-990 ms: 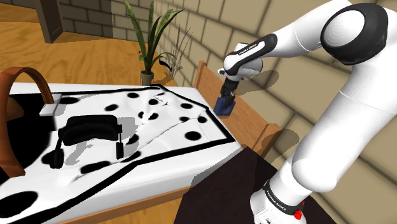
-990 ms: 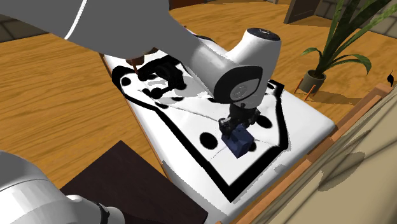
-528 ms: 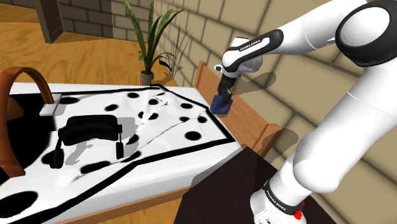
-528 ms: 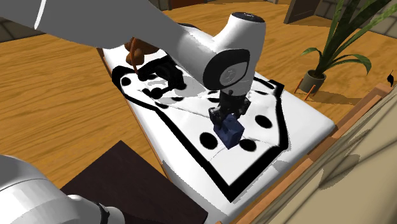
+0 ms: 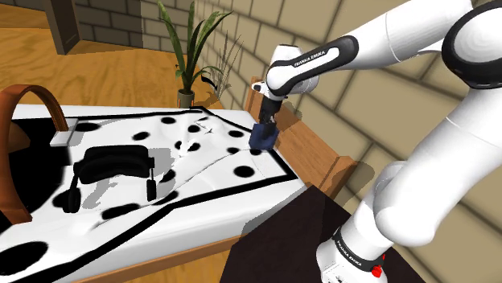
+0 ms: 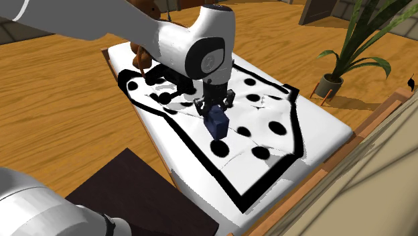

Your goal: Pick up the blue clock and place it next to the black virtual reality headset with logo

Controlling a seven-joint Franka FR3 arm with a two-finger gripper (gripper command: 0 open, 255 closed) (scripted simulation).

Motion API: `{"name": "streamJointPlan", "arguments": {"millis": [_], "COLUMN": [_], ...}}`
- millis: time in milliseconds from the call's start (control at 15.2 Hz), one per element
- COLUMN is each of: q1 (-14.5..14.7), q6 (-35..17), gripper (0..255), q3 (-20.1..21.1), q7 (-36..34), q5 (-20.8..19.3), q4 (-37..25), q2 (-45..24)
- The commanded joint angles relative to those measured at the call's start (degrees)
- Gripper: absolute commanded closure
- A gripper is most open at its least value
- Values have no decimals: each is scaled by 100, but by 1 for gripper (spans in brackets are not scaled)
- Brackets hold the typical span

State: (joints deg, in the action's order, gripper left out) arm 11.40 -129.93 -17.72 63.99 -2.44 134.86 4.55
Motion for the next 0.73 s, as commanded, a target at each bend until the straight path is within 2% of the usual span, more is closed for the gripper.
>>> {"name": "streamJointPlan", "arguments": {"millis": [0,660], "q1": [147,860], "q6": [-14,52], "gripper": [255,255], "q3": [173,965], "q7": [-326,-1724], "q5": [14,170], "q4": [33,-285], "q2": [15,-262]}}
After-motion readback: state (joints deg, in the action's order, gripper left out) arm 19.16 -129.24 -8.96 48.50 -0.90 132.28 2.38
